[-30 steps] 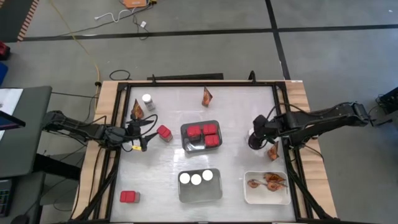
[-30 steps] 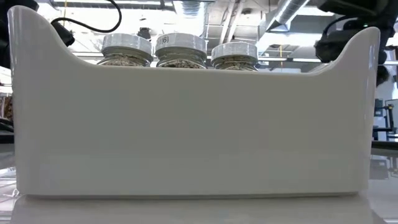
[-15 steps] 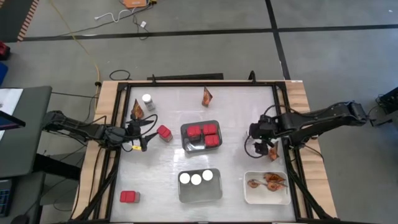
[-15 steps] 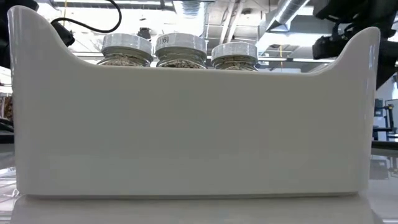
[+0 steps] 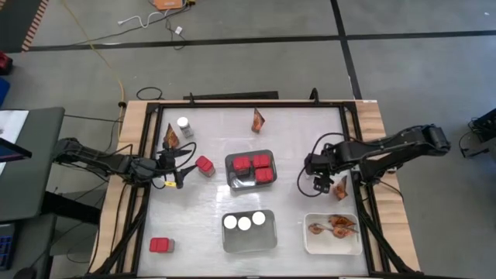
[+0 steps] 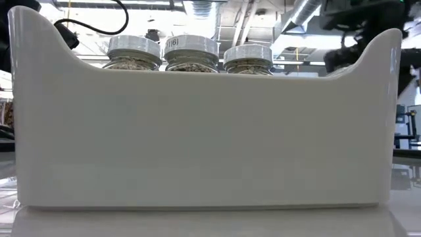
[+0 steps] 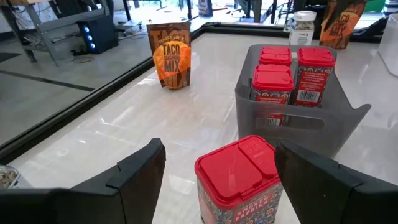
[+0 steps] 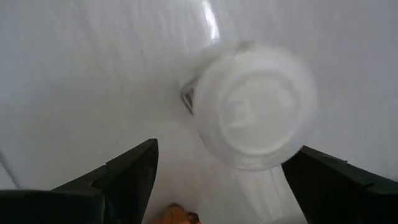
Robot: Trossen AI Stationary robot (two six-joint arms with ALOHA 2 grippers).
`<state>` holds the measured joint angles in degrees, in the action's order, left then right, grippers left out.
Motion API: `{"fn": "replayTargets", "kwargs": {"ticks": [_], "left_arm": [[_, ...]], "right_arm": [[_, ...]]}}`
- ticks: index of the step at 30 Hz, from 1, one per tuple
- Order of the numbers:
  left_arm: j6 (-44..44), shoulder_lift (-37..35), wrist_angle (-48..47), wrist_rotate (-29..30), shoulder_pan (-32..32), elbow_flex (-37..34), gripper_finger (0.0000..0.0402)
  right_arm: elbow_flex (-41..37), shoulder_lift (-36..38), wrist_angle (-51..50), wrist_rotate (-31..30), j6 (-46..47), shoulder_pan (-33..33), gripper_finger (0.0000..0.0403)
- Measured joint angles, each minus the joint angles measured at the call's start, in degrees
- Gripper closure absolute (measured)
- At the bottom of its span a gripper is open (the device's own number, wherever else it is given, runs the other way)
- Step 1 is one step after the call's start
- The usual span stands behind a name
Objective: Sort spices by type
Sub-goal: Put the white seasoning bottle into the gray bin
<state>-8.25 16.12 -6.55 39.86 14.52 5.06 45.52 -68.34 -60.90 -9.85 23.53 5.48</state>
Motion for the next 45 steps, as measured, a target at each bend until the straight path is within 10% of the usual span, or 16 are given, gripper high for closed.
{"fn": "replayTargets", "kwargs": {"ticks": [8, 29, 45], "left_arm": [[0.04, 0.00, 0.00, 0.01, 0.00, 0.00, 0.0112], [0.02, 0.00, 0.00, 0.00, 0.00, 0.00, 0.0112], [0.02, 0.00, 0.00, 0.00, 0.00, 0.00, 0.0112]], "right_arm": [[8.17, -3.35, -9.57, -6.78, -4.75, -0.11, 0.0041], [9.31, -16.90, -3.84, -1.79, -29.65, -2.22, 0.0046], [9.40, -17.66, -4.46, -0.37, -28.21, -0.18, 0.0181]]}}
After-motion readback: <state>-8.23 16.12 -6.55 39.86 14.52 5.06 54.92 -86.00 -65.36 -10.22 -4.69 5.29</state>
